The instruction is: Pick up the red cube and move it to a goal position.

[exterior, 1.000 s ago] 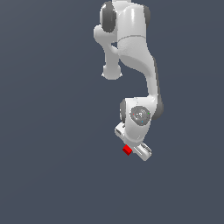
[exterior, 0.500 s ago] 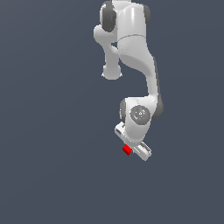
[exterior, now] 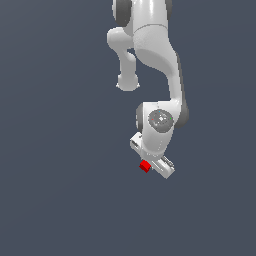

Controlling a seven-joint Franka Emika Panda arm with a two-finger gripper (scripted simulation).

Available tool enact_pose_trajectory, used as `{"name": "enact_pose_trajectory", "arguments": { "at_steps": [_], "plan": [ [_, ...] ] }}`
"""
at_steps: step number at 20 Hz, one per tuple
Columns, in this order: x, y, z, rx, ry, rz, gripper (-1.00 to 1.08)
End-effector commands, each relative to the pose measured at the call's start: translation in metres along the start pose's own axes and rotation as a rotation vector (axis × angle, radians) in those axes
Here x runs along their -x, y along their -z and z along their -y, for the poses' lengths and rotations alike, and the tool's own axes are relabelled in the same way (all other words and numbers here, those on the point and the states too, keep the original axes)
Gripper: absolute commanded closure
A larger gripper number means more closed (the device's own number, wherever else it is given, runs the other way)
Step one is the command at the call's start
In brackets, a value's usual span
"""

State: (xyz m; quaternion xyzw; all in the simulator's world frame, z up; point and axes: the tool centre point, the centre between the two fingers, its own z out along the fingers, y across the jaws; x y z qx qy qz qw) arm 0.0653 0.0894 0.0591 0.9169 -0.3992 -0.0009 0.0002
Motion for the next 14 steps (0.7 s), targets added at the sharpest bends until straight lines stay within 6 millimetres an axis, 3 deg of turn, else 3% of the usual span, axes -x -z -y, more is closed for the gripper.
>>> {"name": "enact_pose_trajectory", "arguments": {
  "at_steps": [1,6,14],
  "plan": [
    [0.001,0.018,-0.004,-0.002,0.0,-0.001,1.08],
    [0.003,0.067,-0.016,-0.002,-0.001,0.0,1.08],
    [0.008,0.161,-0.038,-0.002,-0.001,0.0,1.08]
  ]
}}
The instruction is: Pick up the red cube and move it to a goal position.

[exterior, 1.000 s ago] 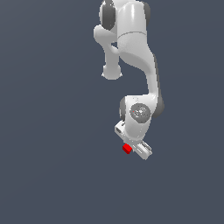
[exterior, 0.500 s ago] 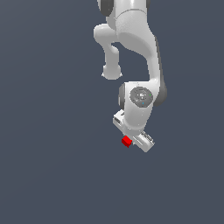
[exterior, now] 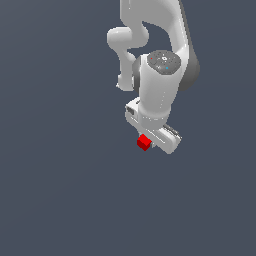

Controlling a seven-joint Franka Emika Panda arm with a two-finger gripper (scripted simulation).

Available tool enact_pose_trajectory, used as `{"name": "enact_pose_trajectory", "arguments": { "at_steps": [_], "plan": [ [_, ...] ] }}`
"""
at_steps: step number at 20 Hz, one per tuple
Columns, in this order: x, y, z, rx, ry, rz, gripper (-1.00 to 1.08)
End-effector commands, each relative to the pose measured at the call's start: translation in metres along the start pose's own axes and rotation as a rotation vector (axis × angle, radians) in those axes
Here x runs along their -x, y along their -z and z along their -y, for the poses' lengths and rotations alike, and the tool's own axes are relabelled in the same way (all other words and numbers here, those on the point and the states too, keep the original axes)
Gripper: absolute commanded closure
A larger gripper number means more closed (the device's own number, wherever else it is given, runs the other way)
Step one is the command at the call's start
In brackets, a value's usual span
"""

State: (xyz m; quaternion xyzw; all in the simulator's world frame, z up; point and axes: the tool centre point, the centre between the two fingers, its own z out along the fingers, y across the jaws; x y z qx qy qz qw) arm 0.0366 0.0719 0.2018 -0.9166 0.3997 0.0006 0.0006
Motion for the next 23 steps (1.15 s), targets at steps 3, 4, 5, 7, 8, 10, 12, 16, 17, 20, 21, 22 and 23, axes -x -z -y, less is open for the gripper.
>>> {"name": "enact_pose_trajectory", "arguments": {
  "at_steps": [3,4,5,7,8,10,12,16,17,20,21,22,23],
  "plan": [
    [0.002,0.054,-0.012,0.0,0.0,-0.001,1.08],
    [0.003,0.065,-0.015,0.0,0.0,-0.001,1.08],
    [0.003,0.076,-0.017,0.0,0.0,-0.001,1.08],
    [0.004,0.096,-0.021,0.0,-0.001,-0.001,1.08],
    [0.004,0.106,-0.023,0.0,-0.001,-0.001,1.08],
    [0.005,0.124,-0.027,0.0,-0.001,-0.001,1.08],
    [0.005,0.139,-0.03,0.0,-0.001,-0.001,1.08],
    [0.005,0.16,-0.033,0.001,0.0,-0.002,1.08],
    [0.005,0.164,-0.034,0.001,0.0,-0.002,1.08],
    [0.005,0.172,-0.035,0.001,0.0,-0.002,1.08],
    [0.006,0.173,-0.035,0.001,0.0,-0.002,1.08],
    [0.006,0.174,-0.035,0.001,0.0,-0.002,1.08],
    [0.006,0.174,-0.035,0.001,0.0,-0.002,1.08]
  ]
}}
